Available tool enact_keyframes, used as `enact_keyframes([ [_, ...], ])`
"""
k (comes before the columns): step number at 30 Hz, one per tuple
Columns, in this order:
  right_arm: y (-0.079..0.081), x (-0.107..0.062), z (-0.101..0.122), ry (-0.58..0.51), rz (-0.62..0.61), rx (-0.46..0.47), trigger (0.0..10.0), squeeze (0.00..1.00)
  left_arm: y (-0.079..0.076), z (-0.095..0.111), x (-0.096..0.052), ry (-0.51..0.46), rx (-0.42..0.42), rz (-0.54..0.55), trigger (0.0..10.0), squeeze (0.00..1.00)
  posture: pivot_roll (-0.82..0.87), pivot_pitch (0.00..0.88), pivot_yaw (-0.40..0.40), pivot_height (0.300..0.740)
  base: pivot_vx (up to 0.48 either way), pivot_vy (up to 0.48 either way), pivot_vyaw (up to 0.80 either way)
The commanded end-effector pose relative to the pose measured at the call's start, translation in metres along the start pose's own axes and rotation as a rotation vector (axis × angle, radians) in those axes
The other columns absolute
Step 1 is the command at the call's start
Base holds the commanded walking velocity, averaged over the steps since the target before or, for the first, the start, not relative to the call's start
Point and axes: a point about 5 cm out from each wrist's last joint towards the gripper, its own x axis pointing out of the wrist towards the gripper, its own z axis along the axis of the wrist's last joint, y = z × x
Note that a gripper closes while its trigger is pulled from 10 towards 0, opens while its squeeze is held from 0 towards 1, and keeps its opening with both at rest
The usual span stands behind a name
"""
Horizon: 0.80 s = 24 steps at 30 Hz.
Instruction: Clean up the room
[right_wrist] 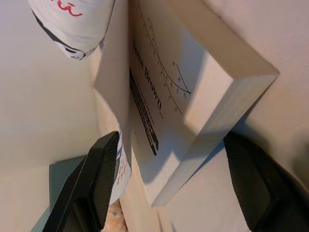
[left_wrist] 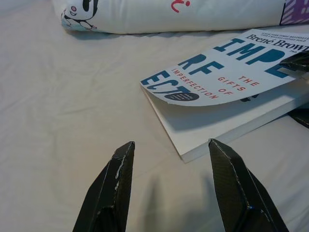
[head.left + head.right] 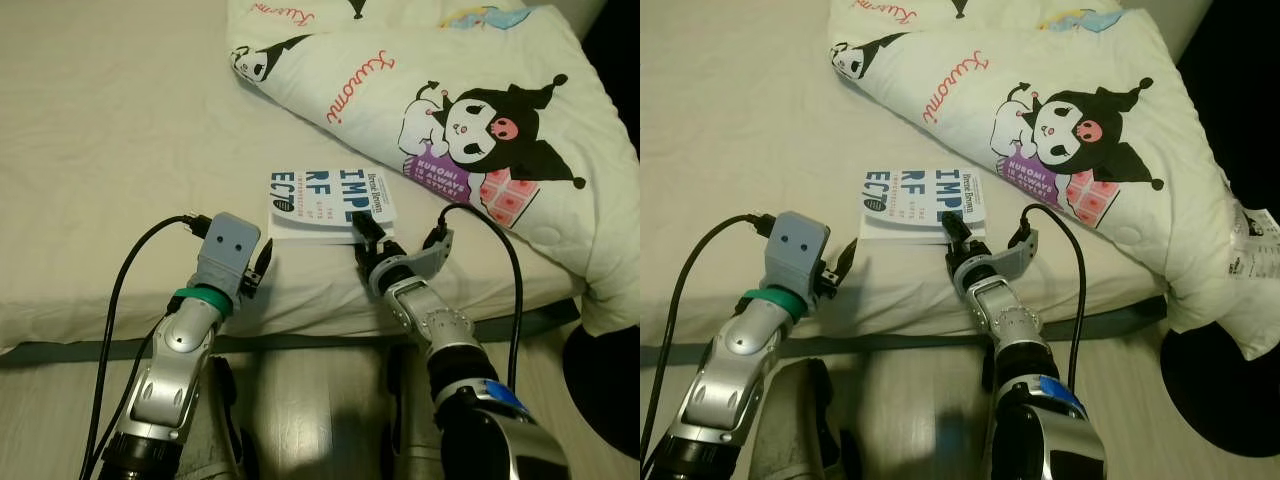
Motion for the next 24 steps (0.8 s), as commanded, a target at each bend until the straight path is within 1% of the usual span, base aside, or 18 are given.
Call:
enact_keyframes([
  [1, -0.023, -0.007, 0.001, -0.001, -0.082, -0.032, 10.0, 0.0, -0.003, -0.007, -0.005, 0.039, -0.004, -0.015, 10.0, 0.0, 0.05, 0.282, 0.101, 0.505, 0.0, 0.0, 0.0],
  [2, -0.023, -0.007, 0.001, -0.001, -0.082, -0.032, 10.0, 0.0, -0.003, -0.007, -0.005, 0.039, -0.004, -0.015, 10.0, 0.0, 0.05, 0.282, 0.101, 0.505, 0.0, 0.0, 0.0],
  [3, -0.022, -0.007, 0.003, -0.003, -0.072, -0.071, 10.0, 0.0, -0.003, -0.007, -0.005, 0.041, -0.004, -0.015, 10.0, 0.0, 0.05, 0.282, 0.101, 0.505, 0.0, 0.0, 0.0],
  [4, -0.019, -0.006, 0.006, -0.015, -0.033, -0.11, 10.0, 0.0, -0.003, -0.007, -0.005, 0.042, -0.004, -0.016, 10.0, 0.0, 0.05, 0.282, 0.101, 0.505, 0.0, 0.0, 0.0],
  [5, -0.016, -0.006, 0.008, -0.023, -0.005, -0.133, 10.0, 0.0, -0.003, -0.007, -0.005, 0.043, -0.004, -0.016, 10.0, 0.0, 0.05, 0.282, 0.101, 0.505, 0.0, 0.0, 0.0],
  [7, -0.012, -0.006, 0.017, -0.072, 0.038, -0.166, 10.0, 0.0, -0.004, -0.007, -0.005, 0.042, -0.003, -0.018, 10.0, 0.0, 0.05, 0.282, 0.101, 0.505, 0.0, 0.0, 0.0],
  [9, -0.012, -0.006, 0.017, -0.072, 0.038, -0.166, 10.0, 0.0, -0.004, -0.007, -0.005, 0.042, -0.003, -0.018, 10.0, 0.0, 0.05, 0.282, 0.101, 0.505, 0.0, 0.0, 0.0],
  [12, -0.008, -0.006, 0.03, -0.126, 0.07, -0.161, 10.0, 0.0, -0.005, -0.006, -0.005, 0.042, -0.004, -0.018, 10.0, 0.0, 0.06, 0.281, 0.104, 0.505, 0.0, 0.0, 0.0],
  [13, -0.008, -0.006, 0.03, -0.126, 0.07, -0.161, 10.0, 0.0, -0.005, -0.006, -0.005, 0.042, -0.004, -0.018, 10.0, 0.0, 0.06, 0.281, 0.104, 0.505, 0.0, 0.0, 0.0],
  [14, -0.007, -0.006, 0.033, -0.136, 0.077, -0.145, 10.0, 0.0, -0.005, -0.006, -0.005, 0.043, -0.004, -0.018, 10.0, 0.0, 0.06, 0.281, 0.104, 0.505, 0.0, 0.0, 0.0],
  [16, -0.007, -0.006, 0.033, -0.136, 0.077, -0.145, 10.0, 0.0, -0.005, -0.006, -0.005, 0.043, -0.004, -0.018, 10.0, 0.0, 0.06, 0.281, 0.104, 0.505, 0.0, 0.0, 0.0],
  [17, -0.007, -0.006, 0.036, -0.152, 0.078, -0.127, 10.0, 0.0, -0.005, -0.006, -0.005, 0.044, -0.004, -0.018, 10.0, 0.0, 0.06, 0.281, 0.104, 0.505, 0.0, 0.0, 0.0],
  [18, -0.008, -0.006, 0.039, -0.161, 0.067, -0.109, 6.4, 0.0, -0.005, -0.007, -0.006, 0.047, -0.004, -0.017, 10.0, 0.0, 0.06, 0.279, 0.103, 0.505, 0.0, 0.0, 0.0],
  [19, -0.009, -0.006, 0.041, -0.169, 0.066, -0.09, 0.0, 0.0, -0.005, -0.007, -0.006, 0.049, -0.003, -0.017, 10.0, 0.0, 0.06, 0.279, 0.103, 0.505, 0.0, 0.0, 0.0],
  [22, -0.008, -0.006, 0.041, -0.167, 0.078, -0.081, 0.0, 0.0, -0.005, -0.008, -0.006, 0.051, -0.003, -0.016, 10.0, 0.0, 0.06, 0.277, 0.102, 0.505, 0.0, 0.0, 0.0],
  [24, -0.005, -0.006, 0.04, -0.154, 0.111, -0.073, 0.0, 0.0, -0.005, -0.008, -0.006, 0.052, -0.004, -0.016, 10.0, 0.0, 0.06, 0.276, 0.102, 0.505, 0.0, 0.0, 0.0],
])
